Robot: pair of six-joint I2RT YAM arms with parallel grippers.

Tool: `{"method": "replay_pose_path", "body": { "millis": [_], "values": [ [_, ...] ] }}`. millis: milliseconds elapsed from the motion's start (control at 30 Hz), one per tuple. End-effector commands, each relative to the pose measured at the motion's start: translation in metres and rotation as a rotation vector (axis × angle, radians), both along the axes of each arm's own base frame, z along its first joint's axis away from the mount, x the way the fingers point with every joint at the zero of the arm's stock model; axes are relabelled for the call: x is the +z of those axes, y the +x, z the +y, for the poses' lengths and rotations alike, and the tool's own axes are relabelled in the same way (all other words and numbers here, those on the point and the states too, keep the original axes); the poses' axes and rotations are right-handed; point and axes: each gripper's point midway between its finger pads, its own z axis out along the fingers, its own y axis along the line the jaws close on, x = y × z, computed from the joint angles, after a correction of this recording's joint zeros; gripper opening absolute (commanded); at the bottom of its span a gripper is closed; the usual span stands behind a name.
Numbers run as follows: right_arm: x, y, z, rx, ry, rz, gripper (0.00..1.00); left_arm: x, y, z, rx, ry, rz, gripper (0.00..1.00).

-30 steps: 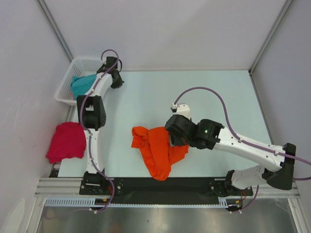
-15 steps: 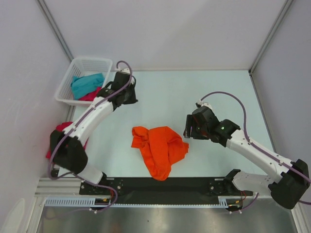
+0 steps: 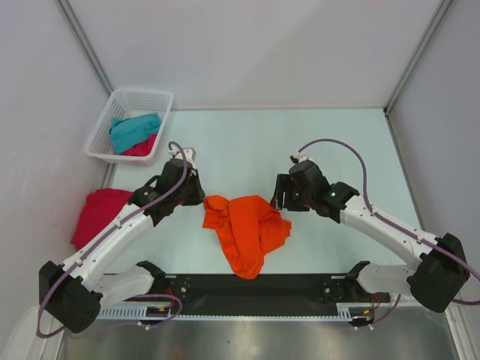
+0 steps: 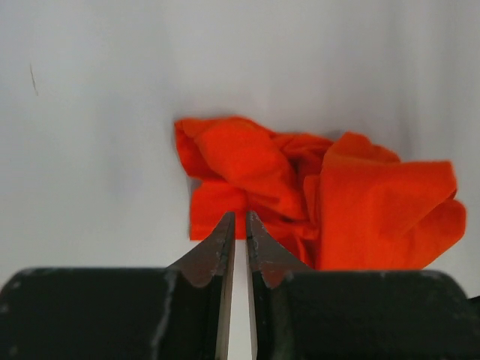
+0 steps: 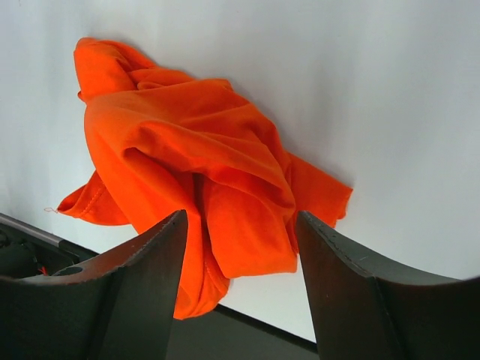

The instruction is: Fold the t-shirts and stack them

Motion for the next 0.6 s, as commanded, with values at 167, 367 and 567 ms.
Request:
{"method": "replay_pose_path", "body": {
  "millis": [167, 367, 567],
  "values": [
    [-0.005, 0.005, 0.027, 0.023, 0.056, 0.002, 0.64, -0.041, -0.042, -0.004, -0.051, -0.046, 0.040, 0.14],
    [-0.016, 0.001, 0.034, 0.036, 0.021, 0.023, 0.64, -0.056, -0.062, -0.014, -0.083, -0.105, 0.080, 0.14],
    [-0.019, -0.002, 0.043, 0.052, -0.008, 0.025, 0.64, -0.059, -0.075, -0.034, -0.121, -0.129, 0.088, 0.14]
  ]
}}
